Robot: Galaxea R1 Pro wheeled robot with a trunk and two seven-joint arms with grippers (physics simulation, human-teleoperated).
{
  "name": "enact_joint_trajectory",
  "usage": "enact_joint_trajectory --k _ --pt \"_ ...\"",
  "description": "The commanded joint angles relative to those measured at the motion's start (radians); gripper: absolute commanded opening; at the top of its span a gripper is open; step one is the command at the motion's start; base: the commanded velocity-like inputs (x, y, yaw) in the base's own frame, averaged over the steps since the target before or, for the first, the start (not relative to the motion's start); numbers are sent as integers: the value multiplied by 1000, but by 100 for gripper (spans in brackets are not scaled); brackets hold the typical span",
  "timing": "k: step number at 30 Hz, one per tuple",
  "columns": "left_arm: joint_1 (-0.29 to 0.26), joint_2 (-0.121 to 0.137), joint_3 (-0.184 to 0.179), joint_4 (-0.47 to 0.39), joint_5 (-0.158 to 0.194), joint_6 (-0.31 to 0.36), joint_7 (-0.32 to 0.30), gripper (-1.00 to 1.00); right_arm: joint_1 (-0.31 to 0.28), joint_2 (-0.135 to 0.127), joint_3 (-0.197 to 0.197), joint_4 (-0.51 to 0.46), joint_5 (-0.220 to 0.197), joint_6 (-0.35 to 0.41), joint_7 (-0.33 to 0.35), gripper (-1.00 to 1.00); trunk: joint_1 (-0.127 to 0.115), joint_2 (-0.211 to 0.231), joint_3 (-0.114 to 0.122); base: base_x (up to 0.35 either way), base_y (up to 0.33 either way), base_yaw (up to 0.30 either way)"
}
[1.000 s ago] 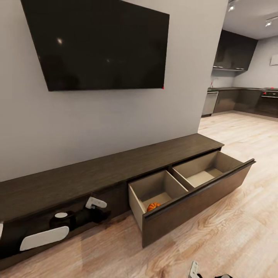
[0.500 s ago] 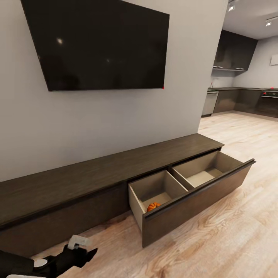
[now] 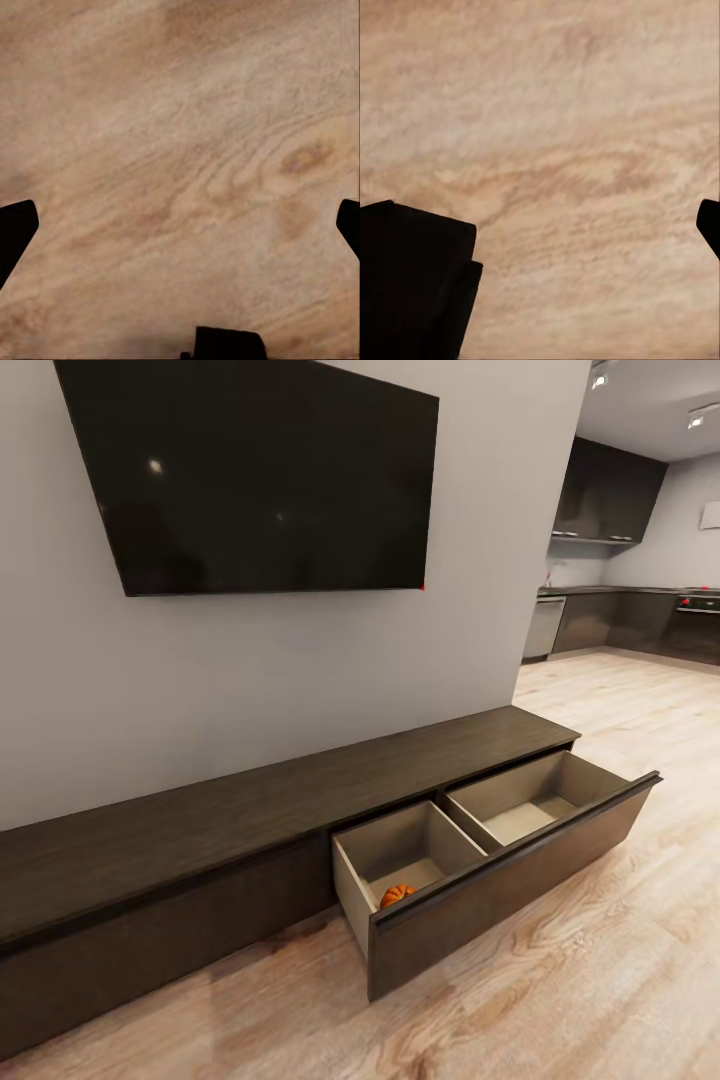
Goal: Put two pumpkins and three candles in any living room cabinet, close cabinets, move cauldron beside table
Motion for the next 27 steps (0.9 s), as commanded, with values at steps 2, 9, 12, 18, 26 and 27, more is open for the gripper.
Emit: enact_joint_trajectory --k 2,9,12,18,26,27 --pt "102 -68 -2 167 108 27 -6 100 3 16 7 4 -25 -1 0 100 0 -1 -1 0 0 0" --pt "261 -202 37 581 210 238 -58 100 44 69 7 4 -140 82 -117 100 0 -1 -1 0 0 0" --pt "317 -274 79 695 210 330 -57 100 61 87 6 3 -177 79 -129 100 0 -1 -1 0 0 0" --pt "441 -230 97 823 210 370 -142 100 67 112 6 2 -368 47 -137 100 0 -1 -1 0 0 0" --pt "455 -252 103 892 210 339 -212 100 73 136 6 0 -445 4 -141 100 0 -1 -1 0 0 0" --pt "455 -260 105 892 210 318 -214 100 73 141 6 0 -446 -8 -141 100 0 -1 -1 0 0 0"
